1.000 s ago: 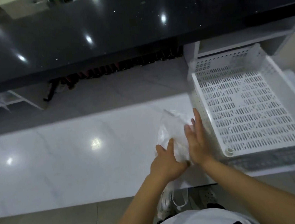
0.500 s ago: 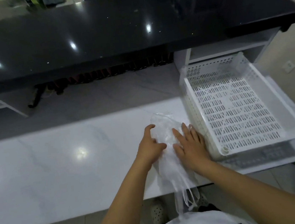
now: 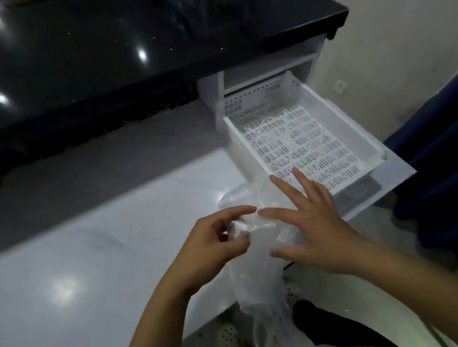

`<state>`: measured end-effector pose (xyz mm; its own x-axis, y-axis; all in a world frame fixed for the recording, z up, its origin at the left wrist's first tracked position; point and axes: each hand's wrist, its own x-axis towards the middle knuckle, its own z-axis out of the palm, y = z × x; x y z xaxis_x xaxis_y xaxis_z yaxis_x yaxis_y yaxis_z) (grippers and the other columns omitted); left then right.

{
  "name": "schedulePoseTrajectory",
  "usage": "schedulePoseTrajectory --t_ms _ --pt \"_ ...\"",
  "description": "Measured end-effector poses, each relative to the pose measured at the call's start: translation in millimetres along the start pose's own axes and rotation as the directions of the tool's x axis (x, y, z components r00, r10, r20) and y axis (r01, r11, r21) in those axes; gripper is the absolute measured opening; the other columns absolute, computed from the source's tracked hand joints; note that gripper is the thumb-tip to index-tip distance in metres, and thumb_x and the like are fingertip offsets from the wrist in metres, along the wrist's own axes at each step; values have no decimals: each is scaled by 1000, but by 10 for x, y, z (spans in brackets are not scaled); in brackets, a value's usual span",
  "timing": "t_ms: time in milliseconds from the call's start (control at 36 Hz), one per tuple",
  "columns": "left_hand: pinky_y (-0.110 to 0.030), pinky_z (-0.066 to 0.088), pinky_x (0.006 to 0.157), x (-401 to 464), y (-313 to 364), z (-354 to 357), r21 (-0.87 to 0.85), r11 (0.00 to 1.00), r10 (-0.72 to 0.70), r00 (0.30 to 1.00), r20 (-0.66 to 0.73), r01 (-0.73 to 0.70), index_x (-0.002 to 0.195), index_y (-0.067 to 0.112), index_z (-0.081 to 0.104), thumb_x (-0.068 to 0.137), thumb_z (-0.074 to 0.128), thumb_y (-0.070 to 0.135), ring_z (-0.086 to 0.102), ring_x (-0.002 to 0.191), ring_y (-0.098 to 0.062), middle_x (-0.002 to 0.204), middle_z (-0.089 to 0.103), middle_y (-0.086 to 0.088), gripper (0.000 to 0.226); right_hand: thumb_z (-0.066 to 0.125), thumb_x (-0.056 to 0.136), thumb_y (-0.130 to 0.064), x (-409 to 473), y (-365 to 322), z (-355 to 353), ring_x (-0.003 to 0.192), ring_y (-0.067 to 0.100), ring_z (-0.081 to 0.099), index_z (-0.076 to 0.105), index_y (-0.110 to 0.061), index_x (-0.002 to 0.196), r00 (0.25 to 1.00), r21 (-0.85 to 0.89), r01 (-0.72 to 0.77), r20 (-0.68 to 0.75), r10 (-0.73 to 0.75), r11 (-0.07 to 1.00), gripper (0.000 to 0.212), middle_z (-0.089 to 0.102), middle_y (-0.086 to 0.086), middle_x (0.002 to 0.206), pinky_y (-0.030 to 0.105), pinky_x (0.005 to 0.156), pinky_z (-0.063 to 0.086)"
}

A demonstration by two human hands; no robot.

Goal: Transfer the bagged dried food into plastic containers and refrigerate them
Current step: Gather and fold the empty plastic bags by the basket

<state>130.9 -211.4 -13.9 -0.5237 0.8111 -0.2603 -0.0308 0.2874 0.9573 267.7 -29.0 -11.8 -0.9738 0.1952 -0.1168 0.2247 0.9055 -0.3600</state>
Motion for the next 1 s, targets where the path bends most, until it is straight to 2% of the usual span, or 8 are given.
schedulePoseTrajectory --t_ms 83,167,306,389,528,667,806,1000 --pt "-28 57 87 31 191 184 -149 989 21 995 93 -7 118 32 72 88 69 0 66 109 -15 121 69 10 44 49 77 -65 -194 149 -97 152 16 -11 73 -39 103 989 66 19 -148 -9 998 44 19 -10 162 44 119 -9" --pt "-32 57 90 68 344 445 -171 985 37 994 105 -18 121 31 70 85 74 5 66 111 -20 123 68 6 44 60 83 -49 -435 328 -169 148 8 21 77 -30 95 967 213 -1 -248 56 977 28 49 -18 143 51 119 16" --pt "-22 45 101 271 468 977 320 932 149 985 87 -169 112 51 61 75 84 37 49 117 1 119 49 29 46 73 86 -15 -918 700 -434 99 13 70 78 -22 104 944 785 -104 -116 309 611 20 76 -6 101 47 90 56" --pt "-7 37 96 468 588 1416 398 879 218 964 152 -262 106 46 62 79 82 36 39 124 8 125 42 34 35 73 85 -13 -1211 1083 -586 86 19 72 79 -18 100 922 814 -116 -125 367 569 16 77 0 91 33 79 57" --pt "-20 47 80 867 741 2371 388 852 287 934 213 -351 97 40 65 89 73 24 64 93 -1 95 66 21 19 72 88 -14 -1722 1882 -773 62 3 63 77 -27 81 862 771 -227 -124 491 594 15 71 -7 70 14 55 47" --pt "-22 51 65 1159 783 3381 278 899 291 936 198 -338 126 37 45 96 63 16 63 73 -4 82 64 14 40 73 87 -22 -2177 2798 -817 79 10 67 74 -32 85 764 774 -282 -175 620 567 11 71 -8 82 36 73 55" --pt "-30 57 73 1581 704 4146 372 847 305 921 243 -379 107 32 62 96 60 9 65 89 -7 97 65 13 25 73 86 -23 -2451 3598 -783 112 7 56 65 -29 117 651 750 -362 -221 726 554 33 62 -12 119 30 98 46" --pt "-16 52 72 2154 785 4809 337 910 170 958 231 -242 93 42 60 96 56 3 65 89 -1 95 67 15 39 69 91 -28 -2489 4377 -801 114 4 52 60 -34 122 558 833 -378 -142 817 403 33 59 -12 125 25 95 41"
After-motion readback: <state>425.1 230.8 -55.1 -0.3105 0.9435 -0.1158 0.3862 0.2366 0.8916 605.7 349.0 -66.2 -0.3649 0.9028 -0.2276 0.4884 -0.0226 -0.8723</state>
